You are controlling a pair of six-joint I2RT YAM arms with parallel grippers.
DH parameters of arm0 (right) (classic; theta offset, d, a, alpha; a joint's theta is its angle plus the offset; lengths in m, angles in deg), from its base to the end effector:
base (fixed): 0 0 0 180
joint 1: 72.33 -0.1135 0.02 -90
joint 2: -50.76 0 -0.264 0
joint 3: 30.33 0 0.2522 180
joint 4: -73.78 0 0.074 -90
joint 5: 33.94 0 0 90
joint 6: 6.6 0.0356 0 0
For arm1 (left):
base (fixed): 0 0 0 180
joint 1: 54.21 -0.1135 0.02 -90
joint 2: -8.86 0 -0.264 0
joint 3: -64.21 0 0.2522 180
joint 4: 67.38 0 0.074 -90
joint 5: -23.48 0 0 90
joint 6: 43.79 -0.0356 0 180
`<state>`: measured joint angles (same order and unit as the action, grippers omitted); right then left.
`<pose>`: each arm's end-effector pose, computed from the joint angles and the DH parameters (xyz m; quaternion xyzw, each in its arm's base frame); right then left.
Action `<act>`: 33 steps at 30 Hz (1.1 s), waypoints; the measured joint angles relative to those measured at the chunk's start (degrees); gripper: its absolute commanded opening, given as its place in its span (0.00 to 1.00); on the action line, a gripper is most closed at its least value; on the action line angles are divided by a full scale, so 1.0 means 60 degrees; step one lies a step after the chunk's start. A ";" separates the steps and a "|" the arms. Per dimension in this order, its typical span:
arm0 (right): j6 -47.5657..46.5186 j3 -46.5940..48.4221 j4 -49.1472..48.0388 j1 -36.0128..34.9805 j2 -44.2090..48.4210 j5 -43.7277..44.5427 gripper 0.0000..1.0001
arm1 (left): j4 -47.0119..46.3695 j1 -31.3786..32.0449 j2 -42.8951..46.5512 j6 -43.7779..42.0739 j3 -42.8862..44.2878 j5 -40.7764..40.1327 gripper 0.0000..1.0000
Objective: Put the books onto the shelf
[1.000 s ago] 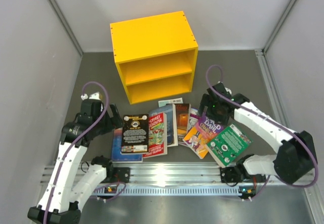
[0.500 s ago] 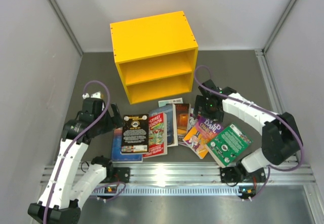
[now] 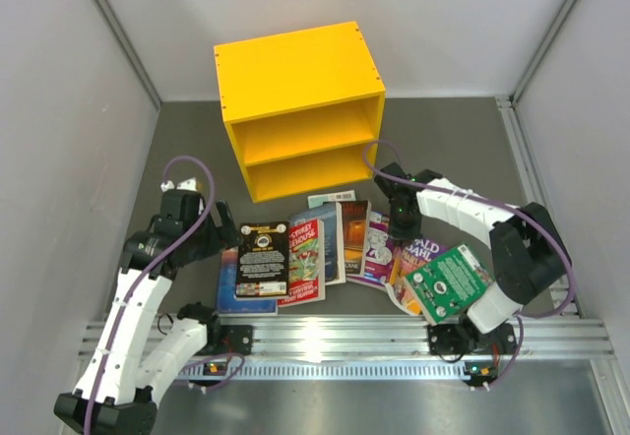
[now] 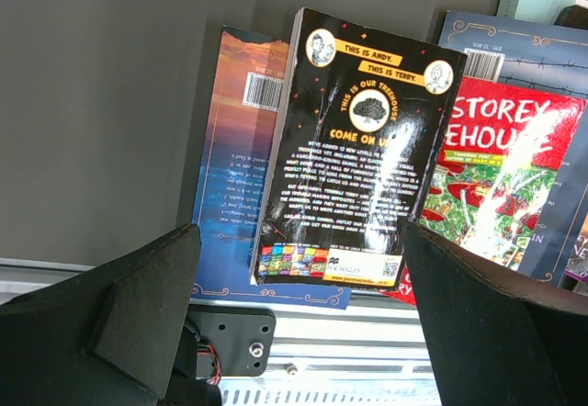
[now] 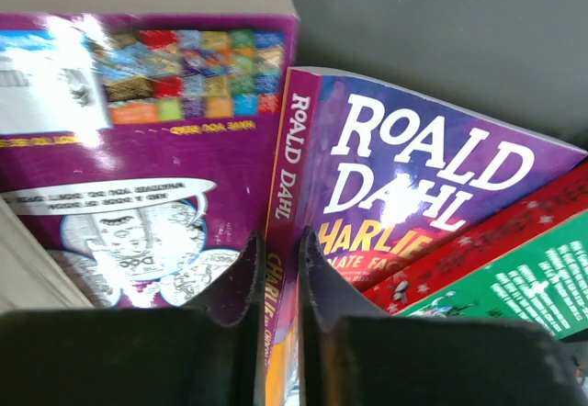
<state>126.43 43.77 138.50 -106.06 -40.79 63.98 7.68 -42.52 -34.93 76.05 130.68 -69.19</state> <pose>0.2378 0.1529 0.1935 0.0854 0.9916 -0.0117 0.0962 0.1267 -0.0245 0.3067 -0.1567 0.9333 -0.0937 0.3092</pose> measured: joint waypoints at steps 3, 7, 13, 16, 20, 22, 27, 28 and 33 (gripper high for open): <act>-0.0004 0.0000 0.0087 -0.0011 -0.0073 0.0036 0.00 | 0.0000 0.0000 -0.0058 0.0000 0.0000 0.0000 0.97; -0.0007 0.0022 0.0142 -0.0015 -0.0051 0.0062 0.00 | -0.0004 0.0000 -0.0211 -0.0044 0.0004 0.0022 0.97; -0.0160 0.0393 0.0776 -0.0029 0.0525 0.0040 0.00 | -0.0069 0.0000 -0.0353 -0.0317 0.0452 0.0703 0.96; -0.0186 0.1257 0.1366 -0.0029 0.0998 0.0015 0.00 | -0.0331 0.0000 -0.0350 -0.0368 0.0688 0.1402 0.96; -0.0251 0.2798 0.1858 -0.0036 0.1446 0.0000 0.00 | -0.0725 0.0004 -0.0353 -0.0386 0.0750 0.2284 0.95; -0.0248 0.3643 0.2215 -0.0036 0.1570 -0.0040 0.00 | -0.0929 0.0004 -0.0372 -0.0379 0.0765 0.2685 0.95; -0.0178 0.5614 0.2845 -0.0047 0.1566 -0.0306 0.00 | -0.1330 0.0011 -0.0605 -0.0240 0.1035 0.3308 0.95; -0.0146 0.6244 0.3064 -0.0055 0.1457 -0.0401 0.00 | -0.1384 0.0011 -0.0627 -0.0226 0.1104 0.3355 0.95; -0.0087 1.0185 0.3493 -0.0113 0.0368 -0.1005 0.00 | -0.1716 0.0011 -0.0623 -0.0095 0.1271 0.3628 0.96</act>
<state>125.90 104.88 159.46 -106.74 -38.58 57.95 -2.62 -42.46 -38.66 75.49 138.31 -47.42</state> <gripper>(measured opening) 0.077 0.951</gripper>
